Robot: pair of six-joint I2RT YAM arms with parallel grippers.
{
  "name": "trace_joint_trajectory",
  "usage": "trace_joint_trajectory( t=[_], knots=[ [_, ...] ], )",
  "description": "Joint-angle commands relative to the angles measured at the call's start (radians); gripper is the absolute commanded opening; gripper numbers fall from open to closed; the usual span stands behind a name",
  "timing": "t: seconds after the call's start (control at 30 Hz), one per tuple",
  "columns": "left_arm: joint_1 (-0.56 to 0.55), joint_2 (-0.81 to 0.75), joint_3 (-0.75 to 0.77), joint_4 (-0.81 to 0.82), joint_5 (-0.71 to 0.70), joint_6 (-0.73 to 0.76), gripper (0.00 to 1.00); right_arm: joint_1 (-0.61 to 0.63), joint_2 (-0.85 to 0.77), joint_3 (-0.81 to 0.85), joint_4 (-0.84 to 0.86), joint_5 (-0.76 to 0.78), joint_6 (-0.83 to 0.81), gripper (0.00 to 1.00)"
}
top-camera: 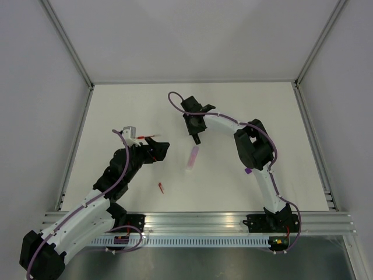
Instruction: Insert the pens into the pen caps
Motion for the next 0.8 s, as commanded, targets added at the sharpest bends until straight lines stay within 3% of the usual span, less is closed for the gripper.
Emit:
trace_joint_trajectory(
  t=[0.0, 0.33, 0.57, 0.77],
  knots=[
    [0.000, -0.002, -0.011, 0.031, -0.002, 0.030, 0.99, -0.013, 0.009, 0.024, -0.068, 0.006, -0.015, 0.32],
    [0.000, 0.060, -0.011, 0.078, 0.070, 0.050, 0.96, -0.056, -0.023, 0.025, -0.054, 0.009, -0.032, 0.01],
    [0.000, 0.125, 0.003, 0.118, 0.131, 0.075, 0.95, -0.074, -0.105, 0.041, -0.040, -0.006, 0.000, 0.00],
    [0.000, 0.150, 0.001, 0.161, 0.191, 0.098, 0.94, -0.071, -0.301, -0.164, 0.127, -0.104, 0.112, 0.00]
  ],
)
